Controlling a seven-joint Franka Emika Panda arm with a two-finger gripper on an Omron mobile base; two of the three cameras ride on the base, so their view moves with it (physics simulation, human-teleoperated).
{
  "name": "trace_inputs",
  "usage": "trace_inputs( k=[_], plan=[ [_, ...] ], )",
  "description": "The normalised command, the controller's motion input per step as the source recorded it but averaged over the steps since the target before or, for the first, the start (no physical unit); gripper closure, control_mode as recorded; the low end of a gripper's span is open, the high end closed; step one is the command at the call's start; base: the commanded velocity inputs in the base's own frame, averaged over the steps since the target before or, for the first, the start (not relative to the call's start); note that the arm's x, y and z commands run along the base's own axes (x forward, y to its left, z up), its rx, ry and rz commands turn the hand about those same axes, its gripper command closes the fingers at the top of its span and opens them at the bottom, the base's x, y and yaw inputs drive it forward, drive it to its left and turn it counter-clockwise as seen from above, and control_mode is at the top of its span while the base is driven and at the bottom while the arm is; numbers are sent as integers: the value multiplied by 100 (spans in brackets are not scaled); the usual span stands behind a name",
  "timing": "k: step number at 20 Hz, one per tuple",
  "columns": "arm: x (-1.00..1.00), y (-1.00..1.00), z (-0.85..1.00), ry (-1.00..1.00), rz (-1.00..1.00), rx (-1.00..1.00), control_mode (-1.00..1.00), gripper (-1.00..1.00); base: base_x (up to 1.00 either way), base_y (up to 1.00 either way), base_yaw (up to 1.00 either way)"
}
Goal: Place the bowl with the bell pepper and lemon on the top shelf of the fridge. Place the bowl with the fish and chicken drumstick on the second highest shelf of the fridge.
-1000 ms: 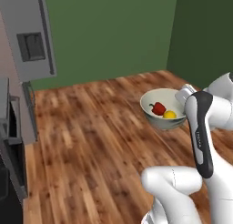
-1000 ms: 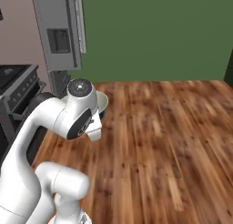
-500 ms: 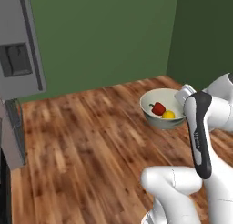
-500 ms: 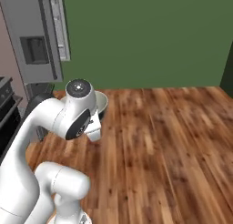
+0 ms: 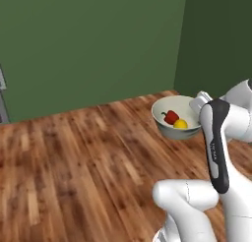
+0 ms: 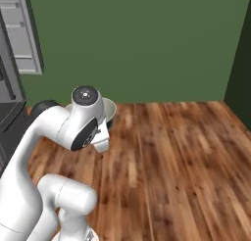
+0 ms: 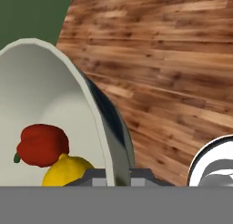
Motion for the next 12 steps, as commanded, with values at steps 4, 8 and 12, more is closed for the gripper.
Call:
trace_inputs(
  k=[4,8,12],
  plan=[
    [0,0,0,0,0,0,100,100,100,-63,0],
    [0,0,0,0,0,0,100,100,100,-40,0],
    [0,0,0,0,0,0,100,100,100,-34,6]
  ],
)
